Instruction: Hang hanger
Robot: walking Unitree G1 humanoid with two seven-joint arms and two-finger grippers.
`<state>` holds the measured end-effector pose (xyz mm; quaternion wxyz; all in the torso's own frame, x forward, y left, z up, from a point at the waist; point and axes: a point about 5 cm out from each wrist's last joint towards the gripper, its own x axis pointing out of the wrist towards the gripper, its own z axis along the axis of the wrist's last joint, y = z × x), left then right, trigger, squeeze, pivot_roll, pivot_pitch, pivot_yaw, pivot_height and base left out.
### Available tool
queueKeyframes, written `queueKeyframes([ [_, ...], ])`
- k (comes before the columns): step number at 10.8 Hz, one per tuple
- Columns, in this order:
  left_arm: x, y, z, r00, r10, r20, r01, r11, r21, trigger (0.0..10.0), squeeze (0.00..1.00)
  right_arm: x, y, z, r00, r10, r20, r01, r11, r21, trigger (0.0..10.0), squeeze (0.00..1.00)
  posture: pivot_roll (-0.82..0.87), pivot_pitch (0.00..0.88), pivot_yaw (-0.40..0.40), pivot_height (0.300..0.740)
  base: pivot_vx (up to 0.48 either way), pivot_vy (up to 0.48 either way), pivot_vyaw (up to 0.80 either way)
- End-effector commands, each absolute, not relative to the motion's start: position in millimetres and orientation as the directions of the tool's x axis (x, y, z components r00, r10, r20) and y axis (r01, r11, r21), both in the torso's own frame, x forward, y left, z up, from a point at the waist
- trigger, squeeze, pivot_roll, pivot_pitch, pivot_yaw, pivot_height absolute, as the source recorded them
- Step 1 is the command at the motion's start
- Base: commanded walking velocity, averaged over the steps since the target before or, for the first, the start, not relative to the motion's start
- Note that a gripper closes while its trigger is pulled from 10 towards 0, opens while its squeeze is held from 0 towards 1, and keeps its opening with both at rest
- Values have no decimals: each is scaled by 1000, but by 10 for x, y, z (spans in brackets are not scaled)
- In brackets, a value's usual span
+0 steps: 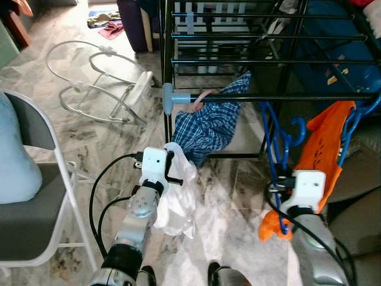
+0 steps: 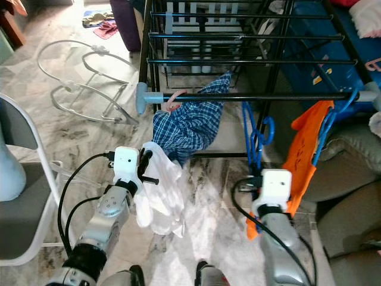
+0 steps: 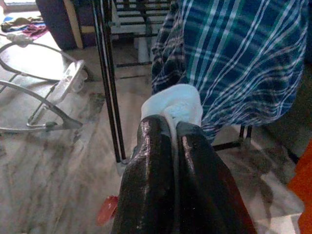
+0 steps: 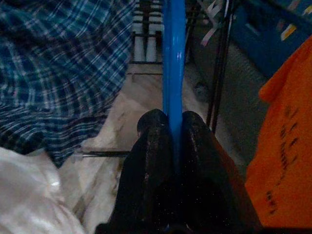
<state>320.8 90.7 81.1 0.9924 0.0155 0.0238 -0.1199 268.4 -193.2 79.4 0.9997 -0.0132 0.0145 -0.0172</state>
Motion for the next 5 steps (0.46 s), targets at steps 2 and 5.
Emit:
queueKeyframes([
  [2, 3258, 899, 889, 968, -249, -27, 250, 967, 56, 10000, 0, 2659, -1866, 688, 997, -42, -64, 42, 999, 3, 10000, 0, -178, 161, 34, 740, -283, 0, 0],
  [5, 3177, 982, 780, 973, -222, -61, 226, 972, 58, 10000, 0, 2753, -1783, 652, 996, 14, -83, -14, 1000, 0, 10000, 0, -148, 165, 26, 740, -311, 0, 0],
])
